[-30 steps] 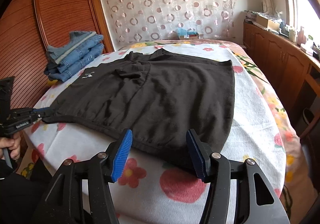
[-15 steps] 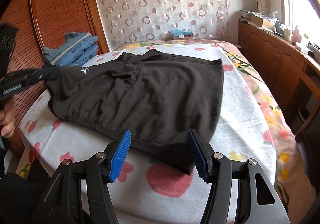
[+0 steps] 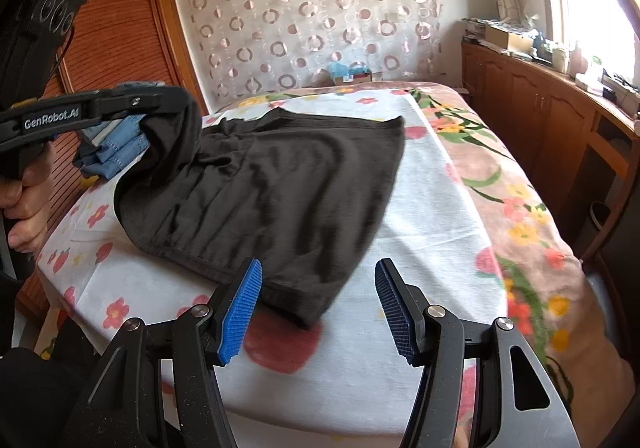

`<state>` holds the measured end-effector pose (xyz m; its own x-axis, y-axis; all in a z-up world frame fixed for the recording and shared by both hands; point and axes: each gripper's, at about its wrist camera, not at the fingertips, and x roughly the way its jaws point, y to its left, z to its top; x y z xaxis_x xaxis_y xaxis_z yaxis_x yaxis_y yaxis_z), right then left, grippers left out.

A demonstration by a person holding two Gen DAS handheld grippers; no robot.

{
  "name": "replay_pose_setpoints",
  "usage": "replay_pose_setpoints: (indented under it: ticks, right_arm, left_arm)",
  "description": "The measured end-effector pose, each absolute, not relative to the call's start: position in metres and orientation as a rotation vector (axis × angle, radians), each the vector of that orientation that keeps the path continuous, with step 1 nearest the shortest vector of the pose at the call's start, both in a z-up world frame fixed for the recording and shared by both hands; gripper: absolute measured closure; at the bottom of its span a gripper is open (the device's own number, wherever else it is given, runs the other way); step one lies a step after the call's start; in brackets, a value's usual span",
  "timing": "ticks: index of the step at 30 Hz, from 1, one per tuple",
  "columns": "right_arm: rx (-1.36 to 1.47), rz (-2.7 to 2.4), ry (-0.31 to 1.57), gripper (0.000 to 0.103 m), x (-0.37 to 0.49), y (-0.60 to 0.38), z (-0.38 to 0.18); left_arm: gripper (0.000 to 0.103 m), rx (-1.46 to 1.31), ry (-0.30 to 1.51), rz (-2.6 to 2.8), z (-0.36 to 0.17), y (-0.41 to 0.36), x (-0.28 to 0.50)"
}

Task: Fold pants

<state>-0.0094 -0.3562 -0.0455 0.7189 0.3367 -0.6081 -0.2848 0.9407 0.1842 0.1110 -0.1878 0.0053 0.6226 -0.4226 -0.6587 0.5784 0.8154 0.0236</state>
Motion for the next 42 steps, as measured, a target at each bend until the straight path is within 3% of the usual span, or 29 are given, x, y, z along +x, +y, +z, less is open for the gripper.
replay_pose_setpoints:
  ticks: [11, 14, 16, 18, 21, 29, 32, 42]
  right_arm:
    - [0.098, 0.334, 0.678, 0.042, -0.013, -0.367, -0.044]
    - [0.097, 0.333, 0.679, 0.042, -0.011, -0.366, -0.044]
    - [0.097, 0.332, 0.68, 0.042, -0.01, -0.365, -0.044]
    - [0.095, 0.333, 0.68, 0.042, -0.01, -0.364, -0.044]
    - [0.091, 0.333, 0.679, 0.042, -0.008, -0.362, -0.044]
    - [0.109, 0.35, 0.663, 0.042, 0.004, -0.357, -0.04]
    - [0.09, 0.368, 0.656, 0.052, 0.011, -0.35, -0.038]
    - [0.031, 0.38, 0.706, 0.072, 0.043, -0.328, -0.047]
  left_arm:
    - [0.098, 0.248, 0.694, -0.599, 0.009, -0.209, 0.113]
    - [0.079, 0.248, 0.692, -0.56, 0.006, -0.204, 0.117]
    - [0.058, 0.235, 0.702, -0.539, 0.004, -0.196, 0.12]
    - [0.052, 0.223, 0.702, -0.527, 0.001, -0.188, 0.121]
    - [0.026, 0.19, 0.702, -0.51, -0.005, -0.172, 0.121]
    - [0.024, 0.184, 0.737, -0.432, -0.035, -0.136, 0.115]
    - [0.024, 0.164, 0.758, -0.412, -0.046, -0.124, 0.115]
    - [0.024, 0.162, 0.792, -0.368, -0.073, -0.108, 0.115]
